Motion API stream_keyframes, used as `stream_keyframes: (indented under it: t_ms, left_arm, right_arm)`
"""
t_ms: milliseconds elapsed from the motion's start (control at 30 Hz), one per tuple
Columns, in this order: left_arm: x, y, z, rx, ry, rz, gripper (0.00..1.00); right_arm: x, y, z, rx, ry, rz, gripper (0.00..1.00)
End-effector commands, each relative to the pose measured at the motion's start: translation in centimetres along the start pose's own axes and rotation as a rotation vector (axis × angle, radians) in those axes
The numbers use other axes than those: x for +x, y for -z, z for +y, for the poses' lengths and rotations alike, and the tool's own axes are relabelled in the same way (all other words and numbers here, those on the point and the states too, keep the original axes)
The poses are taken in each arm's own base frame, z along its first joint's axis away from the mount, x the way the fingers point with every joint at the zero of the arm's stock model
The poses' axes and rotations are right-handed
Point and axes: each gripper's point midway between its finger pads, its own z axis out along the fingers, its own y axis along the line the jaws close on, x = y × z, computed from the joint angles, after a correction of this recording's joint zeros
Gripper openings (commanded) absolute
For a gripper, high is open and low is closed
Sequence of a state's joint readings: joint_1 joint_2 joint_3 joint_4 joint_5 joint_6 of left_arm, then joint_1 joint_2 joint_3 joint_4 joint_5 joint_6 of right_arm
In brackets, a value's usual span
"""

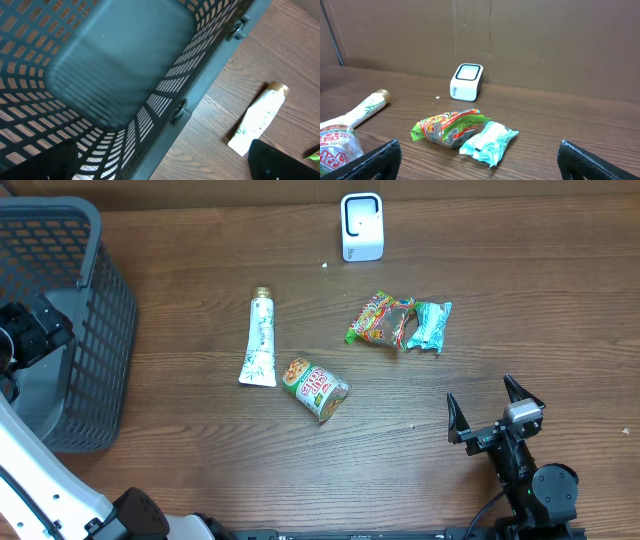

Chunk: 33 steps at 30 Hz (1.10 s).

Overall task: Scan the item barcode
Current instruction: 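Release the bottle and retract the left gripper beside the basket, then reach the right gripper to the green wipes pack and grasp it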

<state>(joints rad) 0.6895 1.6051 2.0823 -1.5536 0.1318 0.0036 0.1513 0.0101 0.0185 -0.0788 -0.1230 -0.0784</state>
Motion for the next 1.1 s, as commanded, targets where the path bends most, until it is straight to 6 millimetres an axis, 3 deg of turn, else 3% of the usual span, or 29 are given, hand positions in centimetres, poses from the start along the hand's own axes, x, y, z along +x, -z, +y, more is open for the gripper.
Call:
stream_keyframes:
  t_ms: [0, 500, 567, 633, 800, 933, 1000, 1067]
  left_arm:
    - [0.0, 0.0, -0.2, 0.014, -0.013, 0.003, 1.00]
    - [0.0, 0.0, -0.2, 0.014, -0.013, 0.002, 1.00]
    - [0.0, 0.0, -0.2, 0.014, -0.013, 0.002, 1.00]
    - [0.0, 0.0, -0.2, 0.014, -0.013, 0.002, 1.00]
    - [0.0, 0.0, -0.2, 0.014, -0.013, 0.002, 1.00]
    - [0.0, 0.0, -0.2, 0.014, -0.013, 0.002, 0.99]
    - [0.0, 0.0, -0.2, 0.014, -0.013, 0.002, 1.00]
    - [0.0, 0.0, -0.2, 0.014, -0.013, 0.002, 1.00]
  right_arm:
    - [0.2, 0.0, 0.0, 0.003, -0.002, -0.003, 1.00]
    - [0.2, 0.0, 0.0, 0.003, -0.002, -0.003, 1.00]
    - [0.2, 0.0, -1.1, 0.068, 0.004, -0.001, 1.00]
    - [-0.3, 0.0, -0.9, 0.056, -0.012, -0.025, 1.00]
    - [-4.4, 0.6, 1.0, -0.061, -0.090, -0.113, 1.00]
    - [-10.2, 0.8, 2.0, -0.121, -0.120, -0.101, 1.00]
    - [-13.3, -0.5, 1.8, -0.118, -0.126, -0.035, 1.00]
    - [-16.3, -3.8, 1.3, -0.109, -0.157, 0.122, 1.00]
